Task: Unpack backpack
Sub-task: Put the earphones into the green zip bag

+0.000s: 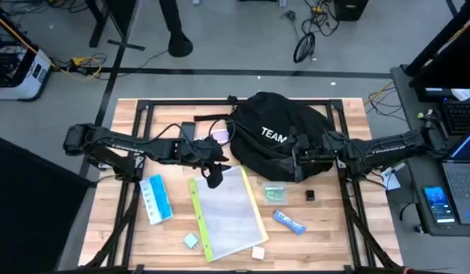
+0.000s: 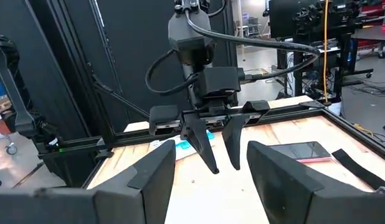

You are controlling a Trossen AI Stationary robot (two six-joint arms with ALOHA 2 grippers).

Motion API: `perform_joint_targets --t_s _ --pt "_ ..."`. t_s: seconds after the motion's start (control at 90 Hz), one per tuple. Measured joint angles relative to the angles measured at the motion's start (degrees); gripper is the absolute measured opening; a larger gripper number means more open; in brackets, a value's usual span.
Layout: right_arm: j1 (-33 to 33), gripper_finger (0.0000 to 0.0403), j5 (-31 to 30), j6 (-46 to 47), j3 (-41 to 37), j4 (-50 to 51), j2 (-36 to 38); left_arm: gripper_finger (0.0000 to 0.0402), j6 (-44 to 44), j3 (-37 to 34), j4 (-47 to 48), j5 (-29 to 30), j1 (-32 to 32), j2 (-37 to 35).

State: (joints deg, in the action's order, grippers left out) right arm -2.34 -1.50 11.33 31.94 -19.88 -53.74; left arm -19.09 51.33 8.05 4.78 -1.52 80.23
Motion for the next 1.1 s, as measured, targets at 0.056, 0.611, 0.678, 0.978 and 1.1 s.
perform_joint_targets --t_s 0.056,0.611,0.678,0.978,1.1 --pt "0.01 0.0187 0.00 0.00 0.00 -0.01 0.00 0.0134 0.01 0.00 -0.01 0.00 0.00 0.00" --pt "0.01 0.0187 0.00 -0.02 0.00 0.00 0.00 0.0134 0.74 0.00 0.00 0.02 0.00 0.00" --pt "-0.01 0.0187 0.00 -0.02 0.00 0.02 0.00 0.0134 8.01 0.00 0.00 0.04 0.13 0.00" --pt "-0.01 0.0187 0.02 -0.02 0.00 0.02 0.00 0.0134 18.05 0.00 0.00 0.13 0.28 0.00" --pt "0.00 0.0187 0.02 -0.02 0.00 0.02 0.00 0.0134 25.11 0.00 -0.55 0.15 0.33 0.00"
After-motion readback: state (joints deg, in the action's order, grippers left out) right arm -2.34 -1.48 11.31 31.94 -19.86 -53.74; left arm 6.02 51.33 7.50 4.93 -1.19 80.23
